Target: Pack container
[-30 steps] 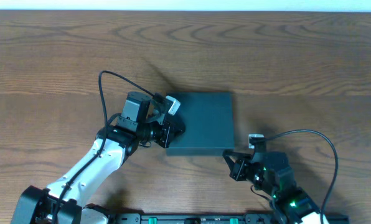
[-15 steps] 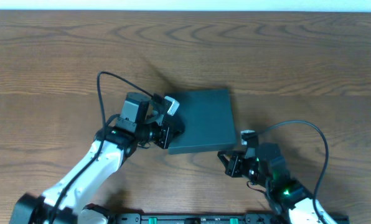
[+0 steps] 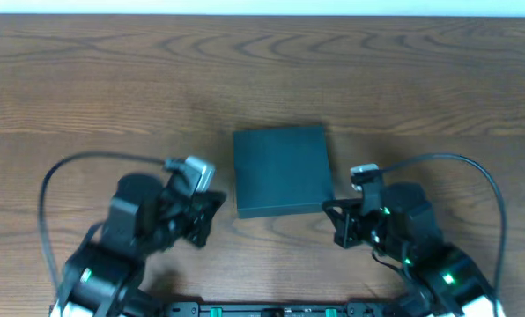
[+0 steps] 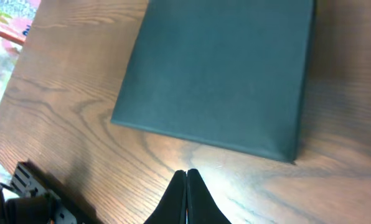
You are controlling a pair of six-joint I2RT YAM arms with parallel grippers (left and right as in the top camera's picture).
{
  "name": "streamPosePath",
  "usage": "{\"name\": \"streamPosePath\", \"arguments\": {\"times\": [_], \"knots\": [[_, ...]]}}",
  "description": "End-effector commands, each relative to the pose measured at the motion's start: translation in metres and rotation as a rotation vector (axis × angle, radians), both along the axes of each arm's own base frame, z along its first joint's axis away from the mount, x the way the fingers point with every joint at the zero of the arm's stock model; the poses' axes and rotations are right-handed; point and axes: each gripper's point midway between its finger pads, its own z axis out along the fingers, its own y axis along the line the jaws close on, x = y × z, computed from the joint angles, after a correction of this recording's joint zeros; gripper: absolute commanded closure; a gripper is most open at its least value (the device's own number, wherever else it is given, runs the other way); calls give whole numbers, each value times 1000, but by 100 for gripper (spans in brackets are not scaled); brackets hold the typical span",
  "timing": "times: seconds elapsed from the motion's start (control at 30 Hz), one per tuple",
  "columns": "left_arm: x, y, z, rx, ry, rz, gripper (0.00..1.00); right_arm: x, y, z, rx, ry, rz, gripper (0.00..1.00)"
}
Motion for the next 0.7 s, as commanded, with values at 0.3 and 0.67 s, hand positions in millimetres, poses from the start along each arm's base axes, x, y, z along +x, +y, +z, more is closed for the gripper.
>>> {"name": "streamPosePath", "arguments": {"times": [0.3,0.67], "knots": [[-22,39,2,99,-54,130,5,-38,-47,34,3,-146,-142,1],[-22,39,1,94,-48,136,5,-43,-48,26,54,-50,-198,1]]}}
